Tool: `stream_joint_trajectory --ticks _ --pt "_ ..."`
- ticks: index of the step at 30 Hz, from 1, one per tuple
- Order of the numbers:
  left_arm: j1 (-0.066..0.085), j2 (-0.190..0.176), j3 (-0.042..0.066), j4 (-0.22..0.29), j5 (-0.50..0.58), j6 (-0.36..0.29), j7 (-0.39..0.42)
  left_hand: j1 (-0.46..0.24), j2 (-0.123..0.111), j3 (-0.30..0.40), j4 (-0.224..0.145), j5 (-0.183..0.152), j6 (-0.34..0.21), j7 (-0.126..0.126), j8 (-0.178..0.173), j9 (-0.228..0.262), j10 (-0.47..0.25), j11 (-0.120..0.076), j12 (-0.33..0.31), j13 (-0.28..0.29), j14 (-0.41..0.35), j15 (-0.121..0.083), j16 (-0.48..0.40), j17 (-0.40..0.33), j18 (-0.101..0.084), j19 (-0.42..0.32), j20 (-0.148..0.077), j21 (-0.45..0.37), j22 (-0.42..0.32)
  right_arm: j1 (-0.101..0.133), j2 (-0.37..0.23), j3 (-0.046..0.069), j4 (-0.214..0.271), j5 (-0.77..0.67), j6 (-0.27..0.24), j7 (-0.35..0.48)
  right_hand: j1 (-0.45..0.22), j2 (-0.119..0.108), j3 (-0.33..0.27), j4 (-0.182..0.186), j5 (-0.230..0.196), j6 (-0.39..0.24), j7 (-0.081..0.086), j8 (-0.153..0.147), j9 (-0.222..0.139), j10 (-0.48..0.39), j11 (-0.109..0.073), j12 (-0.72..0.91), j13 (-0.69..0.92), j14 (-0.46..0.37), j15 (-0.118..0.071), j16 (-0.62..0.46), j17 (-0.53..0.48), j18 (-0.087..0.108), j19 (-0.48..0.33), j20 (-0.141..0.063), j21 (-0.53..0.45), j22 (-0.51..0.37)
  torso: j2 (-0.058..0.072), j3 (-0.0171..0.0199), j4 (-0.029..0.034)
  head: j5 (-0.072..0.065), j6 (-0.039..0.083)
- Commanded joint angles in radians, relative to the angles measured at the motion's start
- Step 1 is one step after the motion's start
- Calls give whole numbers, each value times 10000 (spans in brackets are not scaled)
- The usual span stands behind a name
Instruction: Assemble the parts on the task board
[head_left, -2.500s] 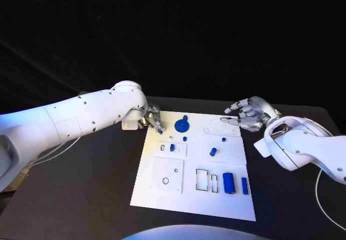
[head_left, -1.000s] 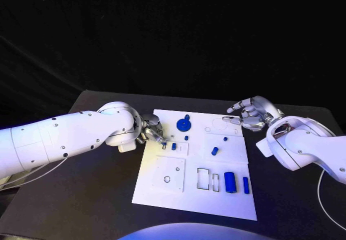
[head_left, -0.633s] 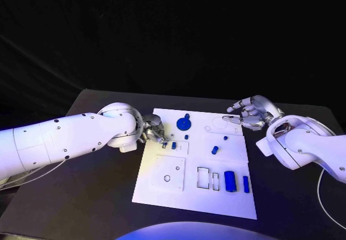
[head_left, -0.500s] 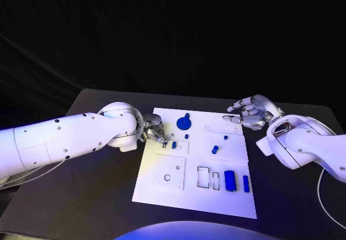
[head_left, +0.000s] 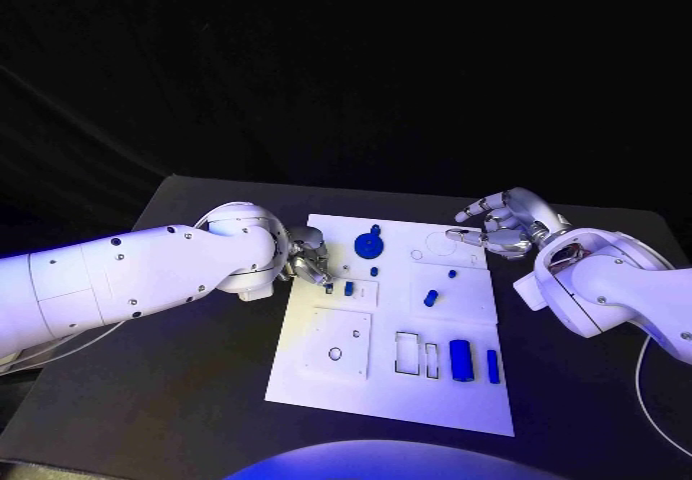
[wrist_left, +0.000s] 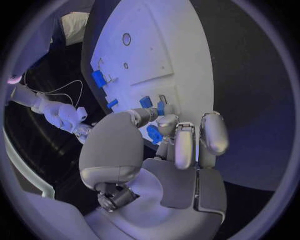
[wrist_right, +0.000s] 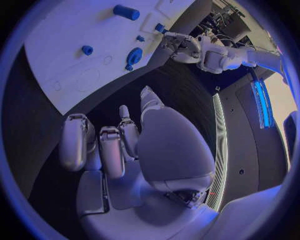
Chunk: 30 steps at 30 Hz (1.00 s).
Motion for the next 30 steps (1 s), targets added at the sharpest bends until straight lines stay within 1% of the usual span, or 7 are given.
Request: stream_joint_trajectory --ticks 1,9,10,23,30 --pt "-7 32 -3 6 -153 275 -24 -11 92 1372 -1333 51 140 -72 32 24 48 12 54 9 581 -66 35 718 -85 70 -16 50 2 -7 8 1 3 -103 51 77 -119 0 -74 8 -5 -8 -34 53 12 -8 -58 -51 243 790 -69 -49 1491 72 0 -43 -51 848 4 -1 6 6 -6" --pt "-20 50 -14 -7 -152 417 -37 -56 88 1387 -1322 43 152 -77 44 27 46 9 47 -9 581 -68 34 716 -87 73 -18 53 8 -8 9 1 4 -149 50 99 -125 5 -75 10 -5 -8 -34 55 12 -12 -58 -55 238 789 -69 -50 1488 74 -4 -43 -60 843 2 -2 -5 9 -13" --pt "-25 51 -15 -6 -152 432 -39 -56 88 1387 -1322 43 152 -77 44 27 46 9 47 -9 581 -68 34 716 -87 73 -18 53 8 -9 11 1 4 -153 58 101 -125 5 -75 10 -5 -8 -34 55 12 -12 -58 -55 238 789 -69 -50 1488 74 -4 -43 -60 843 4 -2 -6 33 -24" --pt "-149 90 -23 -25 -153 486 -46 -77 90 1398 -1318 40 158 -80 50 28 43 7 41 -23 581 -68 33 714 -86 69 -18 50 2 -10 11 1 6 -167 99 102 -152 25 -81 15 -5 -11 -34 62 12 -11 -59 -55 238 788 -70 -52 1483 75 -5 -44 -68 840 4 -3 0 2 -31" --pt "-167 83 -23 -19 -154 517 -46 -82 90 1404 -1320 40 159 -82 52 29 45 5 42 -19 581 -69 33 715 -83 60 -18 43 -10 -10 5 1 6 -167 103 100 -152 25 -81 15 -5 -11 -34 62 12 -11 -59 -55 238 788 -70 -52 1483 75 -5 -44 -68 840 -3 1 0 16 -40"
